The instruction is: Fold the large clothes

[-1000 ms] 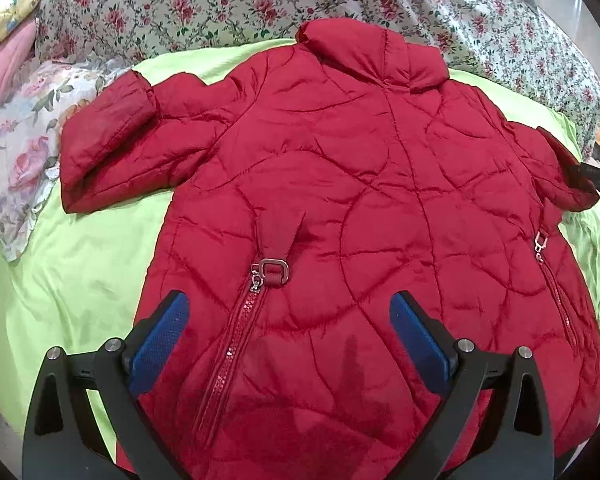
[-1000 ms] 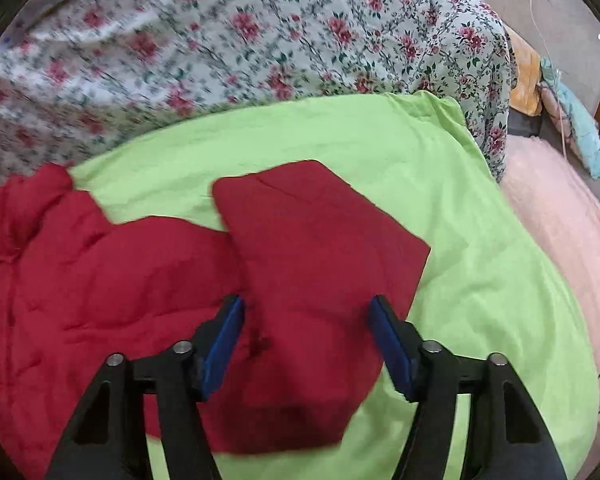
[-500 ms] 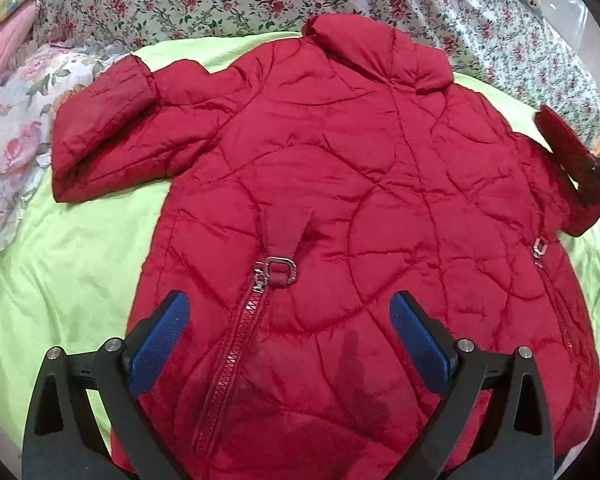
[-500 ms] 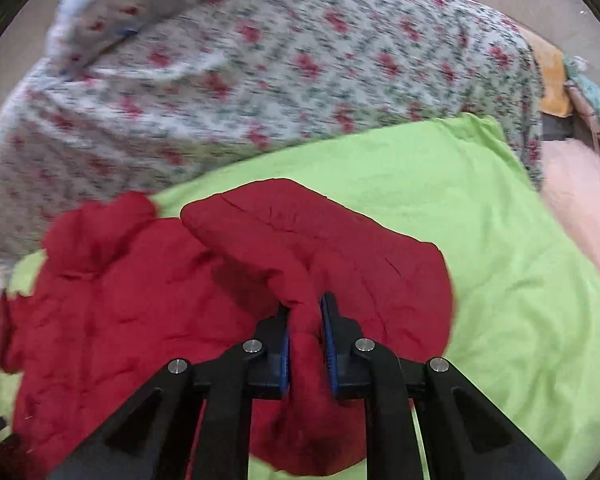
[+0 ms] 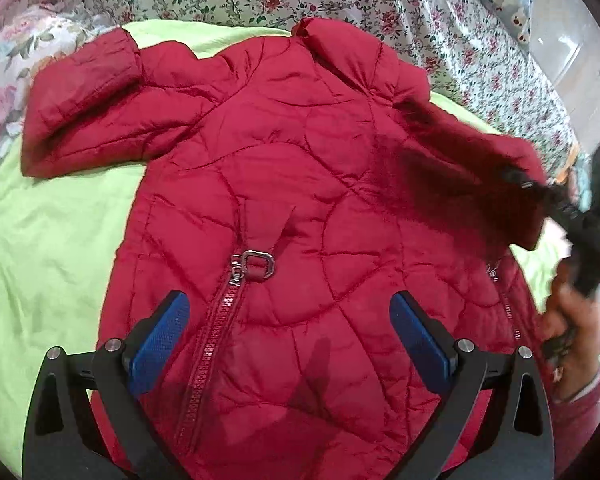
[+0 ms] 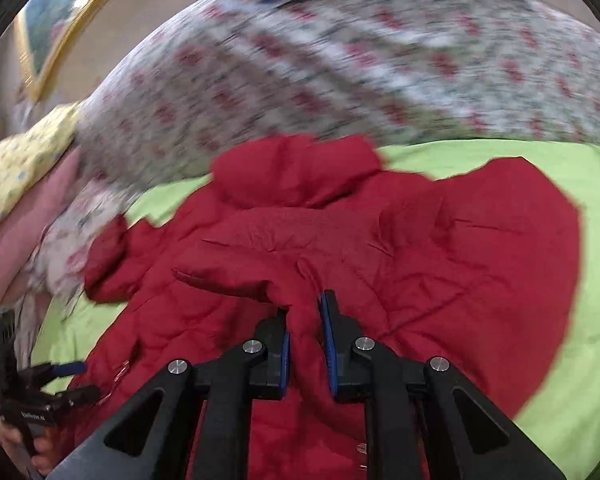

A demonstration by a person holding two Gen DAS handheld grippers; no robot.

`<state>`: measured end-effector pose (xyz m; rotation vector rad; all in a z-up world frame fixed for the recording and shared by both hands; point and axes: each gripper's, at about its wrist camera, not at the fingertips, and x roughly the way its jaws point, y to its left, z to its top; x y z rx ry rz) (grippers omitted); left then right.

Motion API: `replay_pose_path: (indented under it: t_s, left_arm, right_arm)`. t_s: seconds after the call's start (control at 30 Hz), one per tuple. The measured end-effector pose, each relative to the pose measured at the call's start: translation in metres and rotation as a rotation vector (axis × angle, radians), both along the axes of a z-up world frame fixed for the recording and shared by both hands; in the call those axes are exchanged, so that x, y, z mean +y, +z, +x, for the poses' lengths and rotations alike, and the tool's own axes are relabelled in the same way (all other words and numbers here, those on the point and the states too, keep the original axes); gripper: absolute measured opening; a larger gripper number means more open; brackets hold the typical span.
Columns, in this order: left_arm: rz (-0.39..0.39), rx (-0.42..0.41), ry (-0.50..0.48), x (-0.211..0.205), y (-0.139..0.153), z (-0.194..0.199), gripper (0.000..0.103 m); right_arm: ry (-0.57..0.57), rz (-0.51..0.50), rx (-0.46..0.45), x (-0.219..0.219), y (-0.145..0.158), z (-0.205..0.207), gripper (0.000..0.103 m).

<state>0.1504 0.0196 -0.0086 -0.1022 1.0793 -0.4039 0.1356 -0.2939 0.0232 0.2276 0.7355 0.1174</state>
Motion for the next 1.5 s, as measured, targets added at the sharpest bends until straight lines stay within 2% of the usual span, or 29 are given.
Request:
replay_pose_path:
  t_s: [0.23,0.4,0.5,0.57,0.63,0.67,0.73,0.77,0.8,0.83,0.9,0.97,1.0,1.1,1.27,1.4,1.5]
  left_arm:
    - [-0.071,0.027,-0.015,0.007,0.003,0.028,0.101]
    - [-0.148,0.098,-0.048,0.001,-0.004,0.070,0.101]
    - [-0.185,0.139,-0.049,-0.007,-0.013,0.099,0.101]
    - [-0.205,0.161,-0.046,-0.008,-0.020,0.112,0.095]
    - [-0.207,0.190,-0.047,-0.014,-0.027,0.124,0.070]
    - [-0.207,0.207,-0.049,-0.016,-0.031,0.128,0.063]
    - [-0.223,0.222,-0.057,-0.020,-0.034,0.133,0.042]
    - [-0.228,0.223,-0.061,-0.021,-0.035,0.134,0.037]
    - [-0.228,0.225,-0.064,-0.022,-0.035,0.134,0.025]
    - [-0.227,0.218,-0.070,-0.023,-0.033,0.134,0.017]
    - [-0.213,0.170,-0.069,-0.021,-0.025,0.129,0.011]
    - [-0.168,0.110,-0.045,-0.013,-0.017,0.126,0.009]
    - [-0.121,0.055,-0.018,-0.007,-0.009,0.122,0.009]
    - [-0.032,-0.040,0.031,0.004,0.000,0.118,0.009]
    - [0.035,-0.063,0.033,0.002,-0.009,0.119,0.009]
    - [0.091,-0.103,0.029,-0.010,-0.011,0.115,0.010]
    - [0.114,-0.112,0.056,-0.008,-0.005,0.111,0.015]
  right_arm:
    - [0.178,-0.010,0.084,0.062,-0.043,0.032,0.014]
    - [0.285,-0.020,0.072,0.090,-0.049,0.033,0.017]
    - [0.313,-0.032,0.076,0.097,-0.054,0.032,0.018]
    - [0.310,-0.026,0.083,0.096,-0.057,0.031,0.018]
    - [0.308,-0.018,0.084,0.095,-0.058,0.030,0.019]
    - [0.307,-0.018,0.085,0.095,-0.058,0.030,0.019]
    - [0.308,-0.022,0.088,0.096,-0.058,0.027,0.020]
    - [0.308,-0.023,0.089,0.095,-0.058,0.028,0.020]
    - [0.308,-0.028,0.093,0.095,-0.058,0.026,0.021]
    - [0.306,-0.033,0.099,0.096,-0.059,0.026,0.022]
    - [0.300,-0.026,0.115,0.095,-0.058,0.024,0.029]
    - [0.295,0.000,0.120,0.090,-0.054,0.019,0.040]
    - [0.283,0.011,0.114,0.084,-0.051,0.013,0.048]
    - [0.191,0.003,0.082,0.060,-0.038,-0.001,0.048]
    - [-0.026,-0.009,0.086,0.003,-0.031,0.003,0.050]
    - [-0.092,0.015,0.107,-0.023,-0.040,0.017,0.050]
    - [-0.103,0.008,0.148,-0.026,-0.055,0.026,0.048]
